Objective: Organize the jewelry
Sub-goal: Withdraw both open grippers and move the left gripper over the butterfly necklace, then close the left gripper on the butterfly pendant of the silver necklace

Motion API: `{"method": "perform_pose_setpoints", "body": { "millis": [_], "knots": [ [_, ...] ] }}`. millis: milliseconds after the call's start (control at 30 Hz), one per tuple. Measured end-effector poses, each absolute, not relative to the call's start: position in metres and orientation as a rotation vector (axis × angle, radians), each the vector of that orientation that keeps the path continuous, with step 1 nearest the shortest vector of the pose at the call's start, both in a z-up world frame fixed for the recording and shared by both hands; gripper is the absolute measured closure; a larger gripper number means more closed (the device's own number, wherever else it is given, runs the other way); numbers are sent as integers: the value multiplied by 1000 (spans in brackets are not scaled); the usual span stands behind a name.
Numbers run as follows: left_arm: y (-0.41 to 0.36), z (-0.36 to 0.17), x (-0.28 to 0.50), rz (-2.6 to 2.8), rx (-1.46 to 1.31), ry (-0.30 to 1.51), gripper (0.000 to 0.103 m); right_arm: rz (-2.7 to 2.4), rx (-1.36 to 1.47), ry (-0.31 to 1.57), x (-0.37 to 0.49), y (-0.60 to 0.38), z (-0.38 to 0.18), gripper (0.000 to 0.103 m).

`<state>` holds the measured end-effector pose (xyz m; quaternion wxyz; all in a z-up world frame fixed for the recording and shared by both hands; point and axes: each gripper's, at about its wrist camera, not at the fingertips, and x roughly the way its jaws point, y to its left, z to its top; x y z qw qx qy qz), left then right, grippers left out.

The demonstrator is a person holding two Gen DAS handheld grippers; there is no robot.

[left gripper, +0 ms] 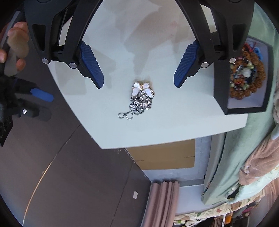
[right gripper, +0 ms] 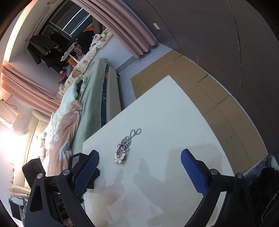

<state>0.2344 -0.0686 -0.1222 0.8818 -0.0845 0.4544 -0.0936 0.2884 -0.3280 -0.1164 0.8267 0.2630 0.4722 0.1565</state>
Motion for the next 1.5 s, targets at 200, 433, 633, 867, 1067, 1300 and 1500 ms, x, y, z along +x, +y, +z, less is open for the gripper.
{"method": "perform_pose_setpoints", "body": {
  "millis": [200,433,633,867,1067,1300,1500],
  "knots": [
    [-71,-141,246,-191,-176,976,31,339,536,1023,296,-321,-127,11],
    [-72,-157,257,-202,-193,1008,42,333,533,1054,305,-316,-140,18],
    [-77,-166,262,-200,-183,1018,51,349,520,1077,311,-306,-148,23],
    [-68,-164,264,-206,-221,1029,76,368,499,1096,315,-289,-152,24],
    [-58,-150,258,-222,-246,1006,76,371,488,1105,316,-282,-156,25],
    [-46,-132,251,-232,-243,996,76,415,483,1129,324,-264,-163,43],
    [-31,-125,247,-221,-259,988,76,459,475,1164,332,-232,-172,49]
  ]
}}
